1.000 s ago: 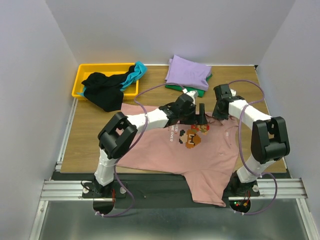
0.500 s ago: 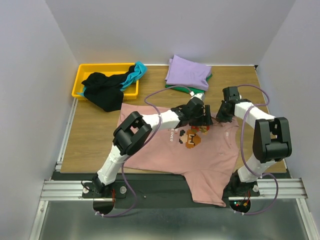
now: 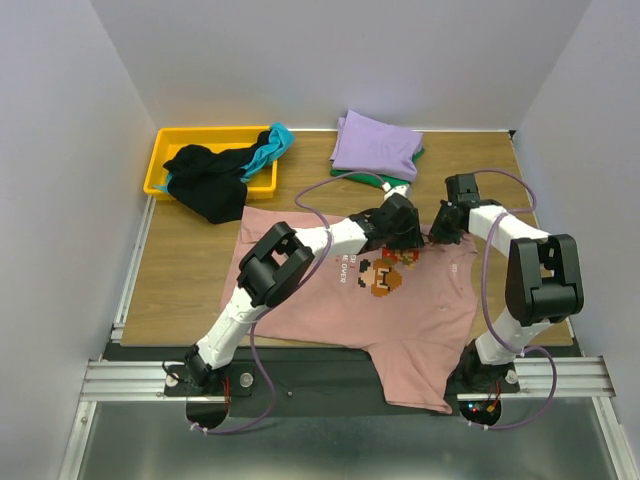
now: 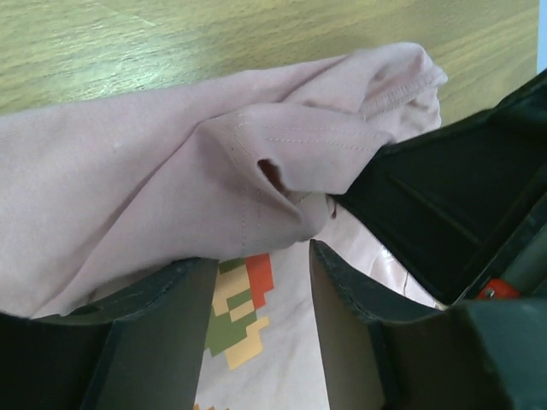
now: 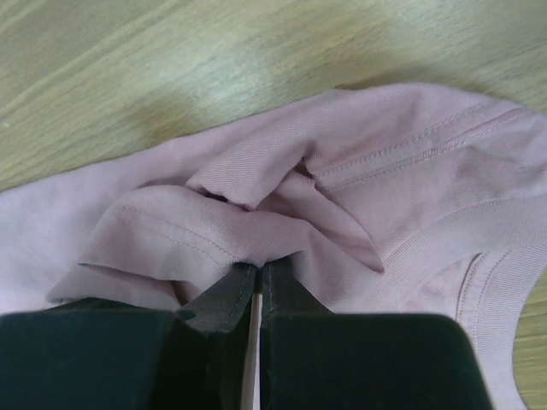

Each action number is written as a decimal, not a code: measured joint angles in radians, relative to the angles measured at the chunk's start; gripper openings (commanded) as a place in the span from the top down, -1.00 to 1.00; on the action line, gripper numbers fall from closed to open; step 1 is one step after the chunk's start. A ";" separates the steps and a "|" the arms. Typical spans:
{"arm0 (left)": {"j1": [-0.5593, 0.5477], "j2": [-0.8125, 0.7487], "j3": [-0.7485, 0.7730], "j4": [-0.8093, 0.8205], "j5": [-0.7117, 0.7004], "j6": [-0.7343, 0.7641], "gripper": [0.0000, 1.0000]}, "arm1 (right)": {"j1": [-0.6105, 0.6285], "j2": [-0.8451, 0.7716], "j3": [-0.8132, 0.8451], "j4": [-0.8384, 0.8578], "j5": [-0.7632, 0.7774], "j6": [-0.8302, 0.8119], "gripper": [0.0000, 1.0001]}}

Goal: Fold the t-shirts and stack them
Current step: Fold the tshirt

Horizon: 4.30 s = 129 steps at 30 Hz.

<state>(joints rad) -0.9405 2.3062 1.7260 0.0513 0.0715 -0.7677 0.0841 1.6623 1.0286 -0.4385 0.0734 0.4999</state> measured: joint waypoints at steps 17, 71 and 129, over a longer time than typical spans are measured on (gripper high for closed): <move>0.000 0.024 0.090 -0.066 -0.026 -0.015 1.00 | 0.000 -0.024 -0.032 0.006 -0.011 -0.011 0.99; -0.059 -0.491 -0.531 -0.177 0.185 0.081 -0.84 | 0.000 -0.496 -0.204 -0.419 0.016 0.005 -1.00; 0.674 -0.424 -0.559 -0.043 -0.148 0.140 -0.95 | -0.160 0.309 0.338 0.020 0.027 -0.289 -1.00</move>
<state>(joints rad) -0.2665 1.8820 1.1671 0.0082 -0.0761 -0.6281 -0.0761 1.9709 1.3663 -0.4187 0.1009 0.2111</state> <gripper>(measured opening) 0.971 0.997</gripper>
